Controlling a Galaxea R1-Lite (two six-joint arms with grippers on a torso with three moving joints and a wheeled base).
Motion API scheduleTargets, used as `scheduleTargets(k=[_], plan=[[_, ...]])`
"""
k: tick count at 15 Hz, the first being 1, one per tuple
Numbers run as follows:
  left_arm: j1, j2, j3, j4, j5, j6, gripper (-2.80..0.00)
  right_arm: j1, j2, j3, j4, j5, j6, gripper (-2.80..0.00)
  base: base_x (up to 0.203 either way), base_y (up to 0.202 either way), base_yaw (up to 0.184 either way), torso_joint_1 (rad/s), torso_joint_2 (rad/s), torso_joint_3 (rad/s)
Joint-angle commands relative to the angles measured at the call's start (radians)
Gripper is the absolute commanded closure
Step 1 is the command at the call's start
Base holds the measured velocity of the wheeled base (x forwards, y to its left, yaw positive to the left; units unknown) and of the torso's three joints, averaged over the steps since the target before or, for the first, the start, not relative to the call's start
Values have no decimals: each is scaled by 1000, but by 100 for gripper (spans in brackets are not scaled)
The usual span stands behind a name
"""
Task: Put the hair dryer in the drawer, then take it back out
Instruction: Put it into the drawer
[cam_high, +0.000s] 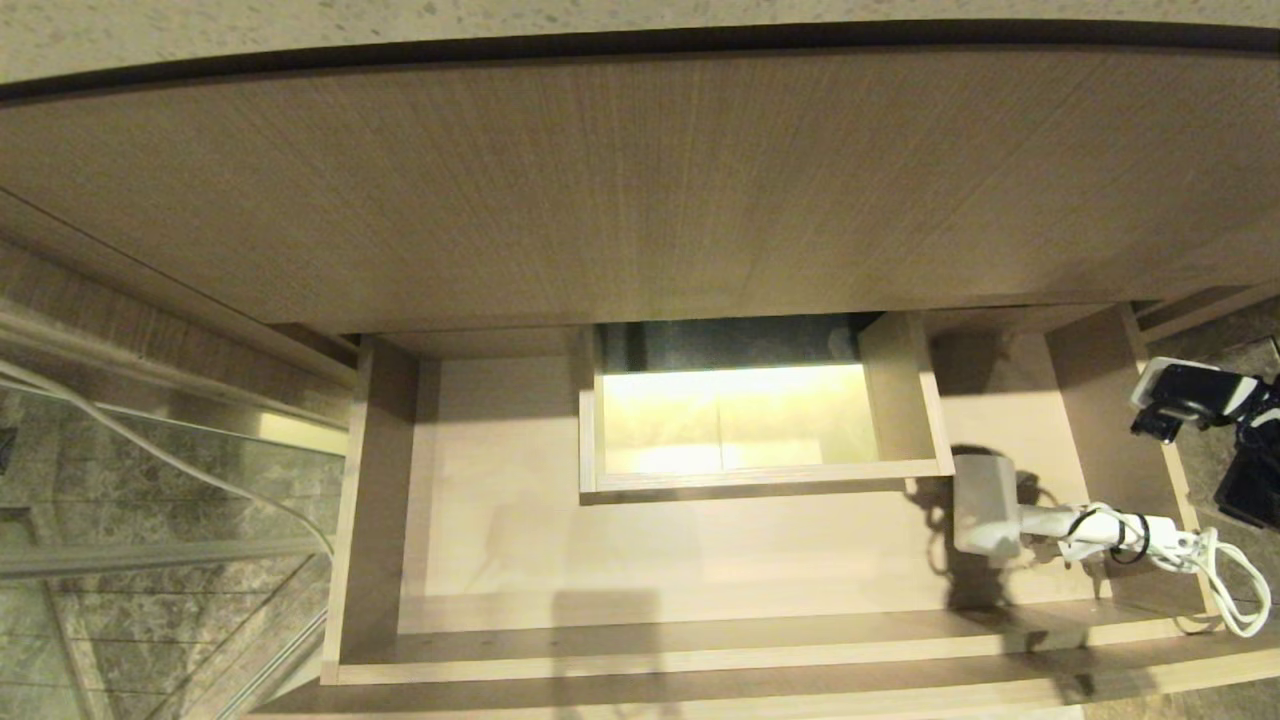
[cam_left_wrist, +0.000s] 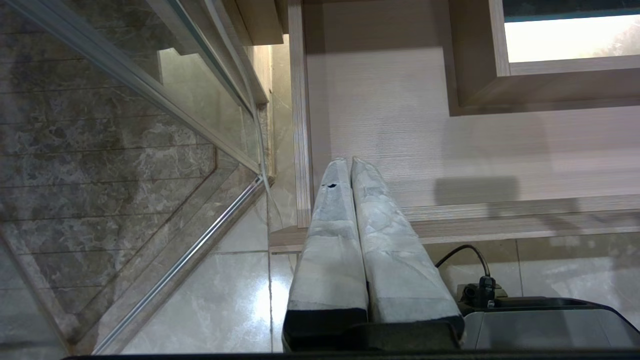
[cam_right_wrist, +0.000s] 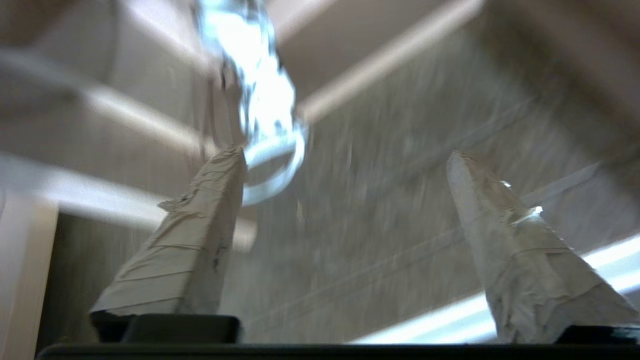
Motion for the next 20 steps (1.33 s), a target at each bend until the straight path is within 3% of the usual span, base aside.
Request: scheduleTargets(k=[1,3,6,7,13,18,19,20], plan=[[0,0,0,0,0,0,0,-10,58,0,-1,-71,-5,-280,0,0,0,0,0,0],[0,0,0,0,0,0,0,-45,119,-30,-4,-170,-3,-280,0,0,0,0,0,0],[0,0,0,0,0,0,0,-130,178,-37,-3,-193,-3,-280,0,0,0,0,0,0],[0,0,0,0,0,0,0,-147,198,-41,-1,-193,-4,0,0,0,0,0,0,0],[0,0,0,0,0,0,0,-173,331,-48,-12,-184,91,0,0,0,0,0,0,0],[0,0,0,0,0,0,0,-174,373,-47,-4,-185,115,0,0,0,0,0,0,0],[0,0,0,0,0,0,0,-180,378,-48,-2,-180,107,-280,0,0,0,0,0,0],[0,0,0,0,0,0,0,-181,391,-47,-1,-183,112,-280,0,0,0,0,0,0]])
